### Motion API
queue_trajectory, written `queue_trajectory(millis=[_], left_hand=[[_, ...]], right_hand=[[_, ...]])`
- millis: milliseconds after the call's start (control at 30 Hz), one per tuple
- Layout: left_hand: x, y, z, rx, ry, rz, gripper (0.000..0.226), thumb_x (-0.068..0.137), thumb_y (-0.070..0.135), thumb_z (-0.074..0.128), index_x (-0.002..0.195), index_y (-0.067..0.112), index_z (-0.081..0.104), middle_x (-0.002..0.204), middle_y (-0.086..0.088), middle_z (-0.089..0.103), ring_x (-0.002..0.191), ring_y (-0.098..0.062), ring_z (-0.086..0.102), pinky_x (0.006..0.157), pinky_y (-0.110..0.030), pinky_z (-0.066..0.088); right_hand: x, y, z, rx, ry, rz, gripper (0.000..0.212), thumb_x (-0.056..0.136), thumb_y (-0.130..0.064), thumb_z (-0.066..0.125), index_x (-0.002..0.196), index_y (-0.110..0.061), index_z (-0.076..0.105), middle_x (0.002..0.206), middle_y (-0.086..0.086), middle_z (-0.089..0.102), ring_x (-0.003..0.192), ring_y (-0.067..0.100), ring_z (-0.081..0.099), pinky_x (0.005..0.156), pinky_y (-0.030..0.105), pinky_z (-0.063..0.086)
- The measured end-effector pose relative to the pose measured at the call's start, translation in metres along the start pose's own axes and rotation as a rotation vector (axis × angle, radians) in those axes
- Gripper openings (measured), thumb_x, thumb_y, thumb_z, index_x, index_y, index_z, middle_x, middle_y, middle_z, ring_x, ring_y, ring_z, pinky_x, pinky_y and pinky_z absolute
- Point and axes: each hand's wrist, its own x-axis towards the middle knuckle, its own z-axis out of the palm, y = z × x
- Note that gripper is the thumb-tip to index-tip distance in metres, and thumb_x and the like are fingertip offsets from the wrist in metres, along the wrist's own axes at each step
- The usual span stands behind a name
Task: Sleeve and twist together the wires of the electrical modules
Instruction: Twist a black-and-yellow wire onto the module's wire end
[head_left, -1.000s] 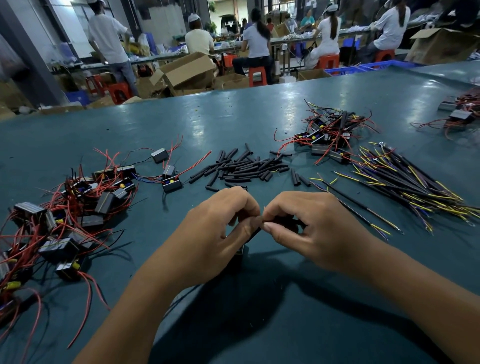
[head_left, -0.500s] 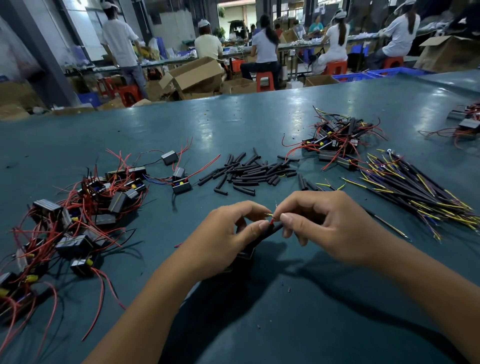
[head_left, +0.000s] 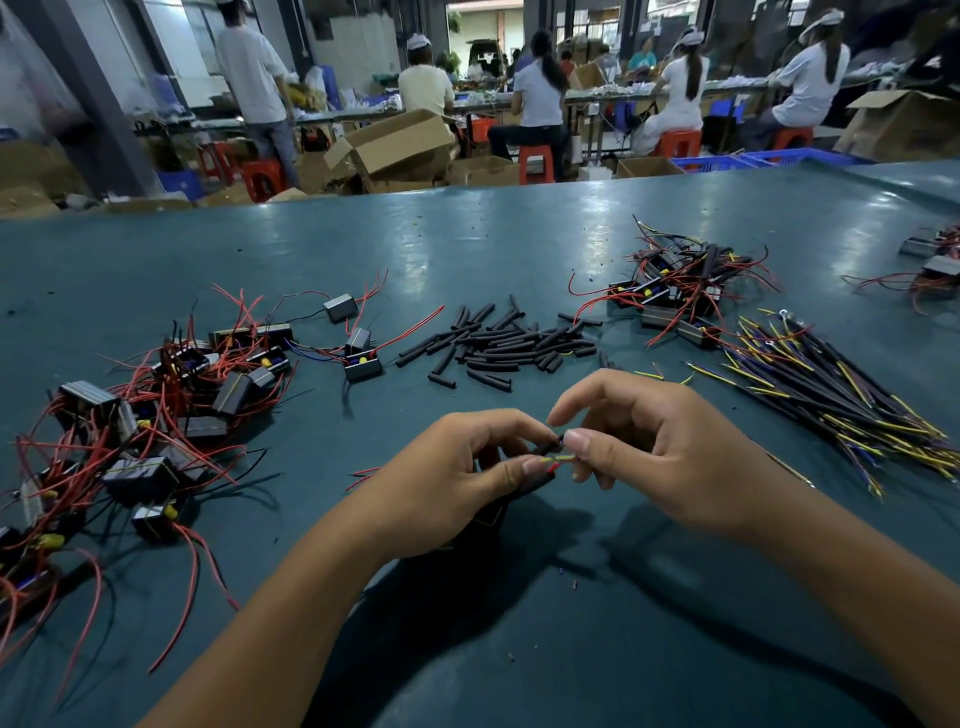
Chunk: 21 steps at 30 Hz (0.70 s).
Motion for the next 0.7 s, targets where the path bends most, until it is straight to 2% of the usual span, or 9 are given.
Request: queue_trajectory(millis=[67,167,267,333,400,467,533,700], left_hand=[[0.0004,-0.0005,-0.0004,-0.012,0.035,-0.005,0.013,0.096,0.030,0.065,0.108,0.027,0.068,0.083,0.006,0.068,0.067,-0.020,0.052,0.062,-0.031,0.046],[0.0005,-0.0039,-0.0008,0.019,0.074,-0.014,0.008,0.096,0.025,0.067,0.104,0.026,0.066,0.076,0.018,0.064,0.060,-0.011,0.046,0.058,-0.027,0.040],[0.0005,-0.0049,0.0001,-0.041,0.086,-0.019,0.015,0.097,0.026,0.066,0.109,0.034,0.063,0.077,0.012,0.062,0.063,-0.021,0.047,0.060,-0.031,0.041],[0.0004,-0.0037,0.0020,-0.102,0.093,-0.002,0.014,0.096,0.036,0.061,0.110,0.037,0.063,0.073,0.010,0.058,0.061,-0.013,0.045,0.058,-0.025,0.039],[0.0008,-0.0026,0.0038,-0.125,0.111,0.017,0.013,0.096,0.039,0.057,0.104,0.033,0.065,0.069,0.003,0.056,0.057,-0.008,0.043,0.056,-0.020,0.036],[0.0015,-0.0021,0.0056,-0.116,0.113,0.016,0.013,0.096,0.040,0.056,0.099,0.031,0.066,0.073,-0.004,0.062,0.059,-0.009,0.048,0.057,-0.022,0.039],[0.0016,-0.0025,0.0067,-0.124,0.099,0.013,0.012,0.096,0.039,0.057,0.096,0.030,0.065,0.072,0.001,0.065,0.063,-0.010,0.054,0.059,-0.026,0.042],[0.0010,-0.0011,0.0080,-0.169,0.084,0.038,0.011,0.099,0.029,0.059,0.097,0.025,0.069,0.071,0.010,0.065,0.061,0.002,0.053,0.059,-0.010,0.039]], right_hand=[[0.0009,-0.0011,0.0000,0.034,0.018,0.012,0.007,0.091,-0.031,0.065,0.096,-0.026,0.066,0.076,0.001,0.071,0.068,0.018,0.067,0.062,0.028,0.054],[0.0012,-0.0029,0.0000,0.038,0.011,0.024,0.003,0.091,-0.020,0.069,0.089,-0.017,0.069,0.073,-0.001,0.070,0.064,0.006,0.063,0.060,0.016,0.048],[0.0007,-0.0065,-0.0005,0.015,0.002,0.043,0.008,0.091,-0.011,0.068,0.084,-0.015,0.070,0.069,-0.002,0.069,0.060,0.001,0.058,0.059,0.013,0.044],[0.0009,-0.0088,-0.0008,0.036,0.012,0.058,0.011,0.092,-0.007,0.067,0.083,-0.012,0.069,0.068,-0.001,0.068,0.058,0.003,0.058,0.058,0.013,0.045],[0.0019,-0.0096,0.0001,0.086,0.020,0.092,0.011,0.092,-0.005,0.066,0.082,-0.010,0.068,0.066,0.003,0.069,0.057,0.008,0.059,0.056,0.016,0.046],[0.0027,-0.0096,0.0015,0.155,0.030,0.155,0.012,0.093,-0.004,0.064,0.082,-0.008,0.067,0.066,0.007,0.070,0.054,0.011,0.059,0.052,0.015,0.044],[0.0032,-0.0091,0.0031,0.232,0.037,0.241,0.014,0.093,-0.005,0.064,0.080,-0.009,0.068,0.066,0.010,0.071,0.052,0.014,0.057,0.047,0.014,0.040],[0.0019,-0.0104,0.0065,0.381,0.057,0.404,0.014,0.091,-0.013,0.067,0.077,-0.012,0.072,0.071,0.012,0.072,0.050,0.012,0.055,0.045,0.015,0.037]])
